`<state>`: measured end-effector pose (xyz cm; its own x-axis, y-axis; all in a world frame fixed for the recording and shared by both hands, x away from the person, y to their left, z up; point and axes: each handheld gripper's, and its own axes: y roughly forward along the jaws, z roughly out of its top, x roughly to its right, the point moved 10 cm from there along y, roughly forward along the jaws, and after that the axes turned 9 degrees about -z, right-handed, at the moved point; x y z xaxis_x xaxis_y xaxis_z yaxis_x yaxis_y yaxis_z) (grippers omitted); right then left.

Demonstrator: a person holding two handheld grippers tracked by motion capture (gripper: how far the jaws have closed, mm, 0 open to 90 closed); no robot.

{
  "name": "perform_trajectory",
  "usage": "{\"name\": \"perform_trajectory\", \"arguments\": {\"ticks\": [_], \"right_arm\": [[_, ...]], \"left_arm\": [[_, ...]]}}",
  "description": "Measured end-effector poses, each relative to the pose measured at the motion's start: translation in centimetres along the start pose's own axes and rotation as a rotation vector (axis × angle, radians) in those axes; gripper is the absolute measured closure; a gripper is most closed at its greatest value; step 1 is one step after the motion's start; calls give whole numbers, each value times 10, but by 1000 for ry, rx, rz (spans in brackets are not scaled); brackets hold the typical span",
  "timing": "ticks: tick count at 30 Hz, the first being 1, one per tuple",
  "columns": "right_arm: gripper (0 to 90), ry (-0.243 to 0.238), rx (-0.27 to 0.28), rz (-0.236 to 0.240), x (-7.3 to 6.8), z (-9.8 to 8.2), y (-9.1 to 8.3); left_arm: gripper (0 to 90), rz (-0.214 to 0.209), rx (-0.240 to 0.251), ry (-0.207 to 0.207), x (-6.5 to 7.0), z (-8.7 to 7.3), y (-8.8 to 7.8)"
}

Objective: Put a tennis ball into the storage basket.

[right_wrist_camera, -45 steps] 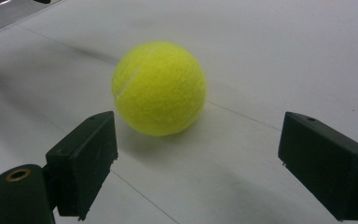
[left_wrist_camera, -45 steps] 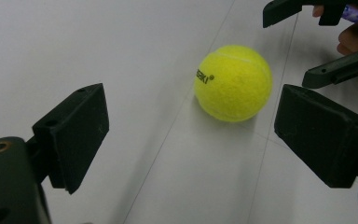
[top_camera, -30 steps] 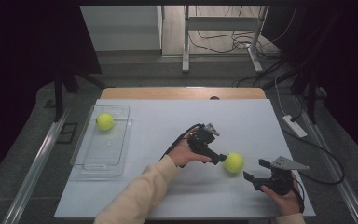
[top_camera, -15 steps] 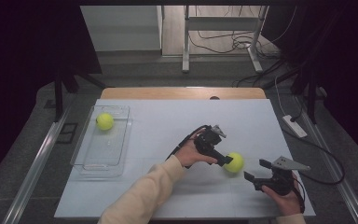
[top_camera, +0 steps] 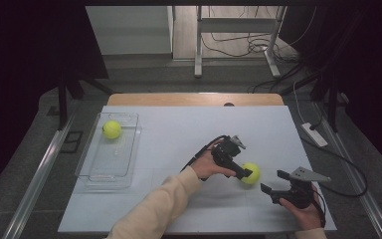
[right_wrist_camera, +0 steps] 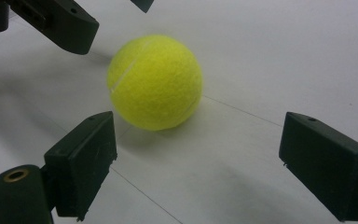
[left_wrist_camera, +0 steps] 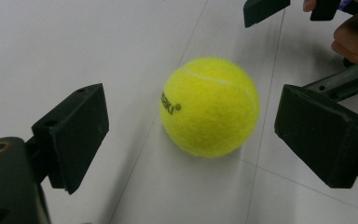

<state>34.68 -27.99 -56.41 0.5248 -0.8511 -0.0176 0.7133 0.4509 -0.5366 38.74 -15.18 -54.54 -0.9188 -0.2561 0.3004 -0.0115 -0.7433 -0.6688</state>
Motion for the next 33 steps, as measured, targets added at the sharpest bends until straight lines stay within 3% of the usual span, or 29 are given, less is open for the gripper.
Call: {"name": "perform_trajectory", "arguments": {"ticks": [33], "right_arm": [[114,-9,-10,15,-1,-3,-2]], "left_arm": [[124,-45,-49,-11,-2,-2,36]]}}
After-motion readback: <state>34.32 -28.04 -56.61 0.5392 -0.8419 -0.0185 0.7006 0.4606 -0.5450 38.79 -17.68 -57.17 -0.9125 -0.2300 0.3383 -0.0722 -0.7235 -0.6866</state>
